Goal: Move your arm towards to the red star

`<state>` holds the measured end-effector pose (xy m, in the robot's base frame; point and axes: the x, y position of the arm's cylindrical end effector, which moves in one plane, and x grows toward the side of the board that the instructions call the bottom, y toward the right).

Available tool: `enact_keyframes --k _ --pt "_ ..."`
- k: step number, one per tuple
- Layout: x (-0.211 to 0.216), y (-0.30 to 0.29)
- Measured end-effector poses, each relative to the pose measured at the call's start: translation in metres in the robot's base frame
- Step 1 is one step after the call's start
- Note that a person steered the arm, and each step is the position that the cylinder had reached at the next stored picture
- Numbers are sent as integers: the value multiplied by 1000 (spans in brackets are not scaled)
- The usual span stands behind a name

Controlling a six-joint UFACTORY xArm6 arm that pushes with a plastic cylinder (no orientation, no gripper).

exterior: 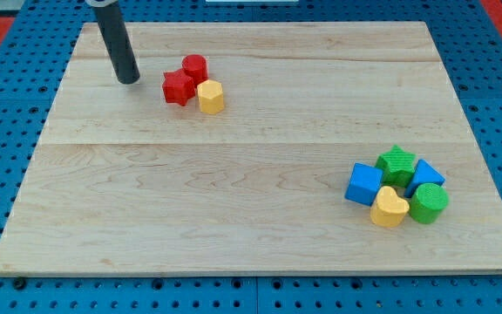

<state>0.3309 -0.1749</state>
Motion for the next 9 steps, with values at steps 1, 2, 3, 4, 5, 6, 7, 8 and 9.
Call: enact_keyframes --k 1,2,3,4,5,6,7,8,9 --pt "19 13" --pt "18 32" --pt "6 43" --pt "-25 44" --pt "-60 55" --pt "-54 73" --pt "-34 81" --pt "-28 81" --pt "-27 77"
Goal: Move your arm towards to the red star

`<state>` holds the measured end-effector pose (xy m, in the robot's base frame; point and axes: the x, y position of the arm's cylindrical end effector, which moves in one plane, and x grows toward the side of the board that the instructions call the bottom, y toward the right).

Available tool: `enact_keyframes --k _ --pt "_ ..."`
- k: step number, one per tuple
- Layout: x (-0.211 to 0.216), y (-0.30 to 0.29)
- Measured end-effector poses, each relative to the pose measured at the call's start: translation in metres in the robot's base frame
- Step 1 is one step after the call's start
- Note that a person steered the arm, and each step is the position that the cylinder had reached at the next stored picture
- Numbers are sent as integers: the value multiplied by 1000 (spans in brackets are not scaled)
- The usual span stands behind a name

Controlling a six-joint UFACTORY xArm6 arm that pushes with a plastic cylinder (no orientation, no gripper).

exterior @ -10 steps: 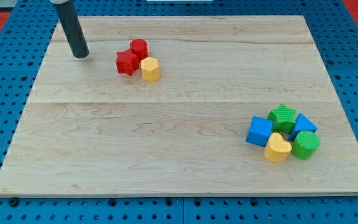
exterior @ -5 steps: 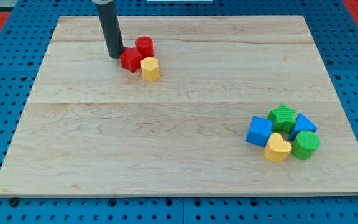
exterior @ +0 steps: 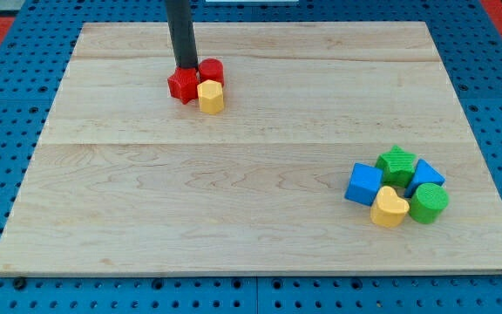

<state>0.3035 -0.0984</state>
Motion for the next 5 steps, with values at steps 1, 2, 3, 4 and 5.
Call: enact_keyframes --k 1,2,3,4,5 --pt "1 -9" --pt "16 -9" --pt "38 -9" --pt "50 -9" --pt "54 -2"
